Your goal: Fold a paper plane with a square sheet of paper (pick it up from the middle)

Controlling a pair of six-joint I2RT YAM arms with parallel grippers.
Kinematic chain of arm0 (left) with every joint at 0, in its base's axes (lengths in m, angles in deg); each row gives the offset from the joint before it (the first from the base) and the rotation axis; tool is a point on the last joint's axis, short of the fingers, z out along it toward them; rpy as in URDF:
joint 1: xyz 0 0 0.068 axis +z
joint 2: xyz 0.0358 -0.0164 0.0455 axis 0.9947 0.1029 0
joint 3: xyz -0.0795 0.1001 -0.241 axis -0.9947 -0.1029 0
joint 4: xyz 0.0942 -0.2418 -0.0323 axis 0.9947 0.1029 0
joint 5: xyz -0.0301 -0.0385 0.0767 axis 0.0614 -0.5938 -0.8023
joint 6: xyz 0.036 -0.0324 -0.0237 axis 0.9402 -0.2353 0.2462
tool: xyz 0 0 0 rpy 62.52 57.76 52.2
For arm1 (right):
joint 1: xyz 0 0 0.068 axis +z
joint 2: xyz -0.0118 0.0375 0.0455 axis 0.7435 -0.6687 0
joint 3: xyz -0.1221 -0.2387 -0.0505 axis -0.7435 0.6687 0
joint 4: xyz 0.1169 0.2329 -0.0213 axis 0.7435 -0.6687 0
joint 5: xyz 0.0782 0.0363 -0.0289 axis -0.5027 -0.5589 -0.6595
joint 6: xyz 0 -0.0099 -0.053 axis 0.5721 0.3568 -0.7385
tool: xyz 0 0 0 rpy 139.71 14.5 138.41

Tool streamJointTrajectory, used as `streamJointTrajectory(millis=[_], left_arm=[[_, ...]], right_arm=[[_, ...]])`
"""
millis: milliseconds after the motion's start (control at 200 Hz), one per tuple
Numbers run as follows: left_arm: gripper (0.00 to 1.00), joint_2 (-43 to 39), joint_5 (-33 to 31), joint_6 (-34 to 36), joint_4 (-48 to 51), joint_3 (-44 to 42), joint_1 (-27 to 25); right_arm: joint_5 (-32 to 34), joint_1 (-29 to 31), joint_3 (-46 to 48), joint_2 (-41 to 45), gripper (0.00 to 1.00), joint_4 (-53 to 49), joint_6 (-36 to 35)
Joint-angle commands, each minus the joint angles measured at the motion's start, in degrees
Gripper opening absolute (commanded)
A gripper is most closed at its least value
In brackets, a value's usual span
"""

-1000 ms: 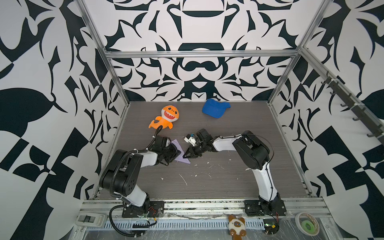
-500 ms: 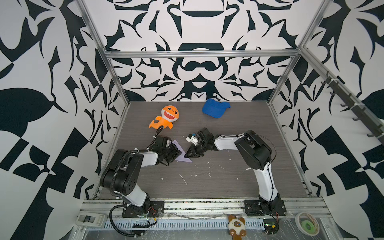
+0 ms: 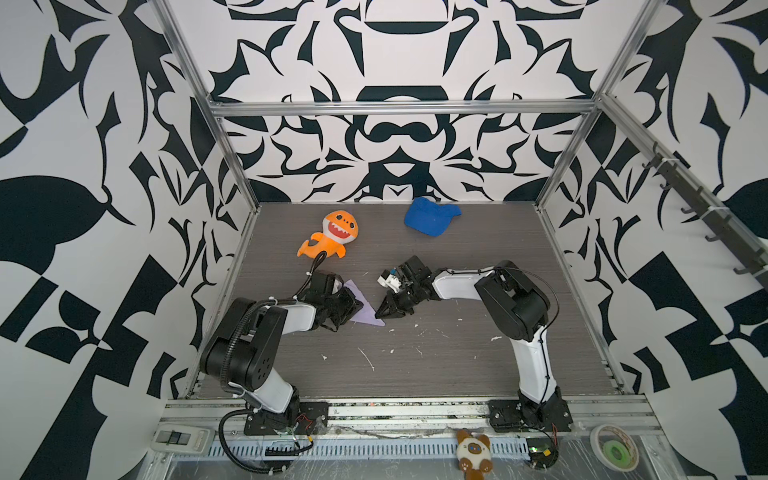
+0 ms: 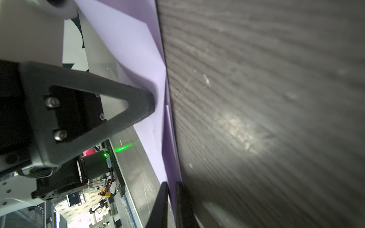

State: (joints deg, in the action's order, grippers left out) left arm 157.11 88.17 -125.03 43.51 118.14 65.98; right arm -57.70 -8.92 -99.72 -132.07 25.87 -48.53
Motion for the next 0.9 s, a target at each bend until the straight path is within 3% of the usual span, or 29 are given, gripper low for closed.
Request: streamJointTrajectory(millis=[0, 125, 270, 420, 680, 895], left_arm=[[0.10, -0.26, -3.54, -0.29, 3.95, -1.23, 0.11], [0.10, -0.08, -3.32, -0.29, 3.80, -1.23, 0.12], [0.10, -0.01, -3.23, -0.21, 3.84, -1.11, 0.12], [0.10, 0.08, -3.01, -0.15, 3.82, -0.90, 0.13], [0.09, -0.17, -3.10, 0.06, 4.12, -0.97, 0.13], [0.09, -0.15, -3.25, 0.15, 4.07, -1.06, 0.17]], right_arm=[[6.48, -0.09, 1.55, -1.92, 0.10, -8.52, -2.59], [5.81, -0.09, 1.97, 1.97, 0.13, -4.94, -1.56], [8.67, -0.09, 1.91, 8.93, 0.24, -3.08, -1.77], [8.35, 0.32, 0.51, 9.31, 0.27, -2.65, -1.48], [4.25, 3.43, -3.89, 4.33, 0.10, 0.27, 1.64], [4.90, 3.27, -4.95, 2.20, 0.05, 1.63, 3.33]])
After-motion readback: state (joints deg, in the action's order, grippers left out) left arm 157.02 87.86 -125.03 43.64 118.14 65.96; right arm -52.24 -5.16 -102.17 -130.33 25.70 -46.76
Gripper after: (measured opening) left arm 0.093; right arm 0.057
